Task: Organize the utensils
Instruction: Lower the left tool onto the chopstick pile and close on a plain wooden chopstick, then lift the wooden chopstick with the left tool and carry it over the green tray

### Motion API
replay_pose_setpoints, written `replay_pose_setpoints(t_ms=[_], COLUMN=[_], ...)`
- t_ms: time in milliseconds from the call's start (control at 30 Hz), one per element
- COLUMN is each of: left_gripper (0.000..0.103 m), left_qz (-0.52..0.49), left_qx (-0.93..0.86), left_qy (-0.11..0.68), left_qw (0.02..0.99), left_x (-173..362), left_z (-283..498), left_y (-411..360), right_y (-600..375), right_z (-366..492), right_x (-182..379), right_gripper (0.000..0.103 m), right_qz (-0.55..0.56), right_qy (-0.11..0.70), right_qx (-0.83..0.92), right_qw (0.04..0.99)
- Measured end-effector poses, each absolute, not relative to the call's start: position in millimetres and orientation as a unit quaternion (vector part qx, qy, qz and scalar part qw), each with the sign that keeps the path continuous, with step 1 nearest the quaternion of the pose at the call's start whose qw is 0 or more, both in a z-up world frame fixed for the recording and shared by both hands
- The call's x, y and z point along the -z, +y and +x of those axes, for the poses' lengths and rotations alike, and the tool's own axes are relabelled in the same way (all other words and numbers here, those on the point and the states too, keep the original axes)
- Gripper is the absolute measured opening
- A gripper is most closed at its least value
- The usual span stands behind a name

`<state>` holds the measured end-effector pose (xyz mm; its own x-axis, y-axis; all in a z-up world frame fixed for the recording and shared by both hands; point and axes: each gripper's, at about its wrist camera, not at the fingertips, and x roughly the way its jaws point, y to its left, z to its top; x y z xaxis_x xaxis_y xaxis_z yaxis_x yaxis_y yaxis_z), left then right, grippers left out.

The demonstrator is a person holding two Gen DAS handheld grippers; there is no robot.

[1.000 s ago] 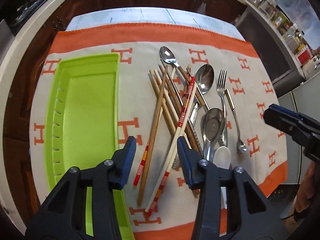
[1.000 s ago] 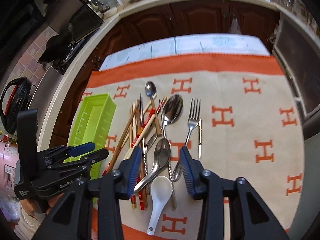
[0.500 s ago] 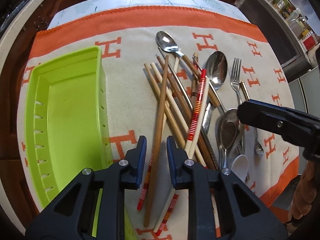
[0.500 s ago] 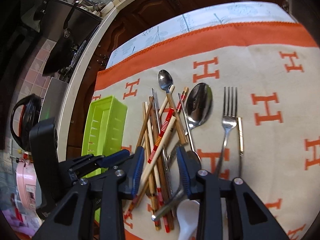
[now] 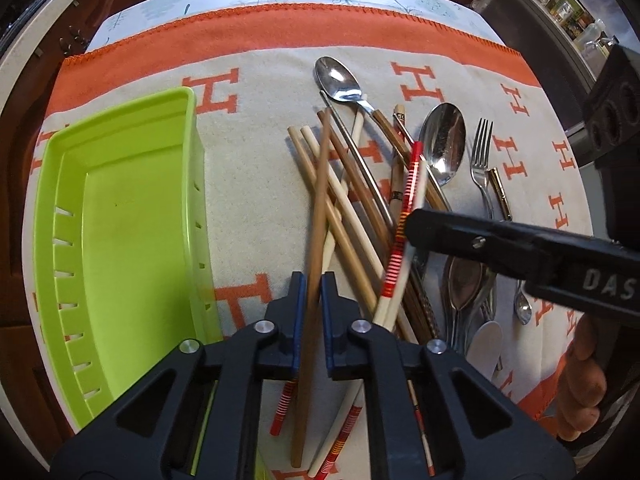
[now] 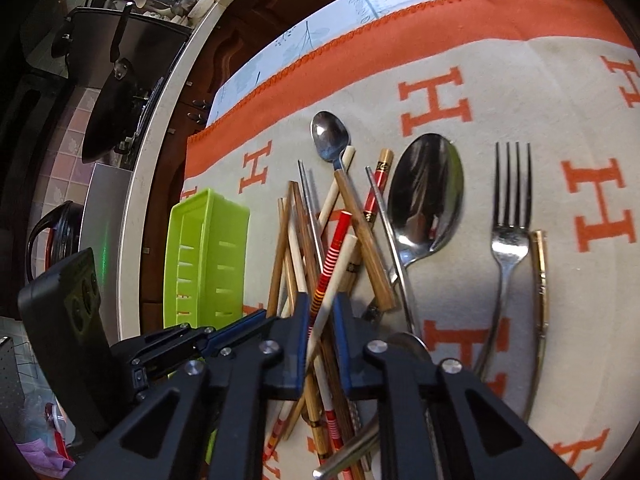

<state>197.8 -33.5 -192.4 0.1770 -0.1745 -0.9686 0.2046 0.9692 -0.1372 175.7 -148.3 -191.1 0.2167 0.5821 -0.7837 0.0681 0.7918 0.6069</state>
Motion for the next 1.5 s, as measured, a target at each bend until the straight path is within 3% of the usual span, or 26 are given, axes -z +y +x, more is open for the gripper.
replay_pose_setpoints(t_ms=[100,300,700,767,1200,1433,1500], left_gripper=[0.005,0.005,0.005,0.005,0.005,0.005,0.005], left_qz=[0.011,0.010,0.002,0.002,0.002,-0.006,-0.010], left_qx=[0.121,0.116,0.119,0.120,0.125,0.121,0.120], left_qy=[0.628,0.625,0.624,0.624,0.627,0.624,0.623], left_qw=[0.768,0.772,0.772,0.772,0.769,0.772,0.773], left_x=[192.8,192.9,191.2,191.1,194.1,190.3,188.1], left_z=[198.7,197.1,196.0,195.7,195.7,191.4,190.1], left_y=[-35.2,-38.4,-31.7,-31.3,-34.4,-29.7,-27.3], right_y=[-147.0,-146.8,-140.8,-140.6,-130.0,-146.0,-149.6], right_z=[176.0,176.2,180.4,182.7,189.1,180.1,178.7], right_x=[192.9,194.2,195.4,196.9,201.6,192.9,190.0], right_gripper=[0.001,0.000,0.007,0.012,0.013,0.010,0.000], right_qz=[0.273,0.268,0.280,0.275,0.261,0.281,0.283], right_qy=[0.599,0.601,0.587,0.588,0.579,0.554,0.549], right_qx=[-0.178,-0.166,-0.177,-0.170,-0.162,-0.148,-0.147], right_qw=[0.731,0.734,0.739,0.742,0.755,0.770,0.772])
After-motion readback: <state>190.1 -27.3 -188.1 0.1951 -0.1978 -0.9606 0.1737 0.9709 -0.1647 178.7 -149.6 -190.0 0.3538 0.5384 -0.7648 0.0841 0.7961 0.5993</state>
